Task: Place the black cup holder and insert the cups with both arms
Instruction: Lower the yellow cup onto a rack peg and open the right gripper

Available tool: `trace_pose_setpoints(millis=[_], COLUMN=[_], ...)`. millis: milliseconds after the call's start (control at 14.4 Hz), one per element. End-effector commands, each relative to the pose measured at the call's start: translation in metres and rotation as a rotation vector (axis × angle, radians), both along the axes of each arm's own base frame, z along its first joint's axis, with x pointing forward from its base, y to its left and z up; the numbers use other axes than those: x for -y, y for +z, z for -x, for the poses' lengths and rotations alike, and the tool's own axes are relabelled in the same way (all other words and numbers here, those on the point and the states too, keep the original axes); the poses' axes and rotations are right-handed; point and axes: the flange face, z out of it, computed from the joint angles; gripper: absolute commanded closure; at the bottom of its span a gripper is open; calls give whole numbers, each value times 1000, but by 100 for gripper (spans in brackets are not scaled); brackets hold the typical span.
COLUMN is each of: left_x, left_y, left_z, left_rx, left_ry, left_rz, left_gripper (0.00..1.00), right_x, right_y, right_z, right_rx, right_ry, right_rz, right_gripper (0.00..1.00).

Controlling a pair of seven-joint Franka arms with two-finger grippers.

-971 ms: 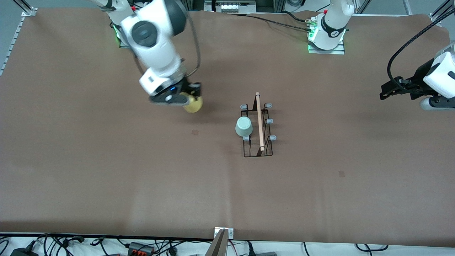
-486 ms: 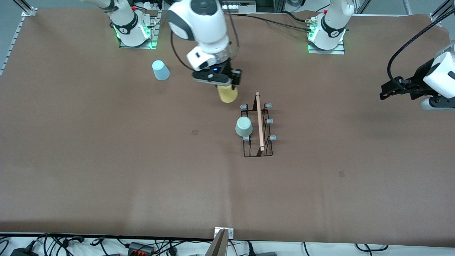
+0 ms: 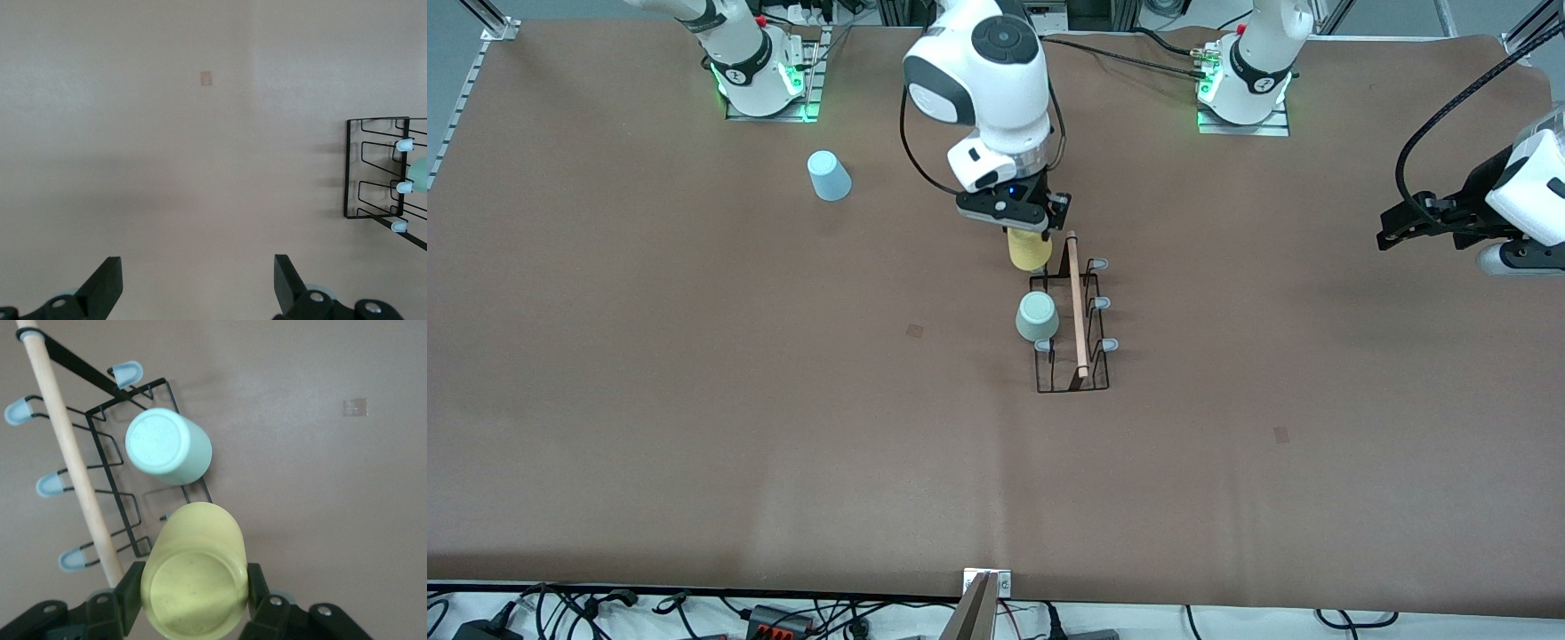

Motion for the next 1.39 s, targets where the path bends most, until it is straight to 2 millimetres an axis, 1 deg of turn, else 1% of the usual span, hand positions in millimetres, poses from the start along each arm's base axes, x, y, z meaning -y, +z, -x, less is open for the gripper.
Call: trace_pose_setpoints(millis=[0, 278, 416, 486, 624, 694, 763, 833, 971, 1180, 1249, 1318], left_x=[-3, -3, -3, -3, -3, -3, -3, -3, -3, -3, -3, -3], left_y=[3, 3, 3, 3, 3, 4, 3, 3, 3, 3, 3, 3], left_z=[6, 6, 6, 6, 6, 7, 6, 6, 6, 6, 6, 6], left_rx=[-1, -1, -1, -1, -1, 0, -1, -1, -1, -1, -1, -1], left_ry=[-19, -19, -19, -19, -19, -19, -19, -19, -19, -19, -19, -19], left_rz=[6, 6, 6, 6, 6, 6, 6, 6, 6, 6, 6, 6], left_gripper=[0, 0, 0, 0, 0, 0, 0, 0, 0, 0, 0, 0], right_x=[-7, -12, -17, -21, -21, -22, -21, -20, -17, -10, -5, 6], right_y=[4, 6, 2, 1, -3, -5, -7, -7, -6, 6, 14, 30], right_z=[-2, -10, -15, -11, -13, -11, -13, -13, -17, -24, -28, -37], right_rx=[21, 31, 32, 34, 36, 34, 33, 31, 39, 46, 48, 61], right_ry=[-15, -17, -22, -12, -13, -8, -7, -14, -6, 10, 13, 12], right_rz=[11, -6, -14, -14, -5, -3, 1, -1, 1, -4, -8, -18], right_gripper=[83, 82, 82, 82, 81, 77, 48, 0, 0, 0, 0, 0])
